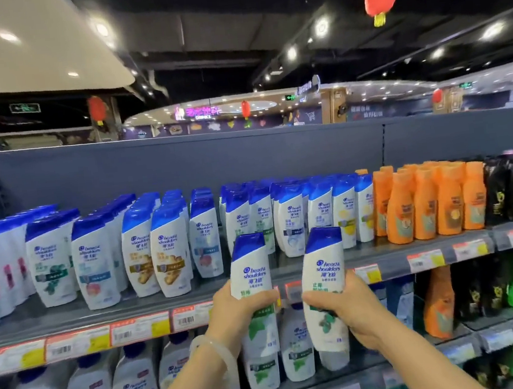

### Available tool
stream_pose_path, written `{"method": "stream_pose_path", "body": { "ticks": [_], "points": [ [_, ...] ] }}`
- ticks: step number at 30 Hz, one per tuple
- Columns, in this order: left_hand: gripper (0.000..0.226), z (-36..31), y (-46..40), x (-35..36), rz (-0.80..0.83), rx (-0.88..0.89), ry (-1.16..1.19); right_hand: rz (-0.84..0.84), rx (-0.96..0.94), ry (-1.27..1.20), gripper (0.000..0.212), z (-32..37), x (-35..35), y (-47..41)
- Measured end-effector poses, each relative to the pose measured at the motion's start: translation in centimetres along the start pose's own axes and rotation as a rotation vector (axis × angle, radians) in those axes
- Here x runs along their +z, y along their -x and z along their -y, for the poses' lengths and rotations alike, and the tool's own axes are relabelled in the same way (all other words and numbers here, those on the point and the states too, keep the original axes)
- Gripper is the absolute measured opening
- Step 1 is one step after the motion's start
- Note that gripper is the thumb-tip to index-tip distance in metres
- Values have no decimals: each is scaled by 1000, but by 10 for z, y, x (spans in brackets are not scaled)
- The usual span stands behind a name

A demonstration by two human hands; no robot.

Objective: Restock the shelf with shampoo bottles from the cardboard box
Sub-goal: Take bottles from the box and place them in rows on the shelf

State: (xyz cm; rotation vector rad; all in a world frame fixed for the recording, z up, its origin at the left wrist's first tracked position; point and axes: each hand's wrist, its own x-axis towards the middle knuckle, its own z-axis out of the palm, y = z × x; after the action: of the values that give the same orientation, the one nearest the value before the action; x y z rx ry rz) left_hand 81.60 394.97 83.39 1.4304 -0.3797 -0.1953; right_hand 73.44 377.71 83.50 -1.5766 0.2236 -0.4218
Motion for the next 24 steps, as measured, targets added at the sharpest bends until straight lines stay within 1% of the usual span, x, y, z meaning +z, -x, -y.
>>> {"method": "stream_pose_path", "body": {
  "ticks": [4, 6, 9, 12, 17, 24],
  "points": [
    [30, -19, -55, 7, -100, 77, 40, 37, -69, -9, 36, 18, -12, -49],
    [32, -27, -76, 9, -118, 127, 53, 51, -105, -38, 35, 21, -19, -68],
    [38, -34, -98, 7, -137, 171, -13, 96, -135, -79, 33, 22, -25, -91],
    [47, -34, -116, 4, -181, 183, -79, 156, -134, -94, 34, 21, -27, -109],
    [62, -13, -128, 9, -328, 178, -239, 267, -146, -66, 39, 25, -28, -134],
    [53, -11, -132, 18, -425, 144, -374, 379, -161, -22, 38, 19, -25, -151]
  ]
}}
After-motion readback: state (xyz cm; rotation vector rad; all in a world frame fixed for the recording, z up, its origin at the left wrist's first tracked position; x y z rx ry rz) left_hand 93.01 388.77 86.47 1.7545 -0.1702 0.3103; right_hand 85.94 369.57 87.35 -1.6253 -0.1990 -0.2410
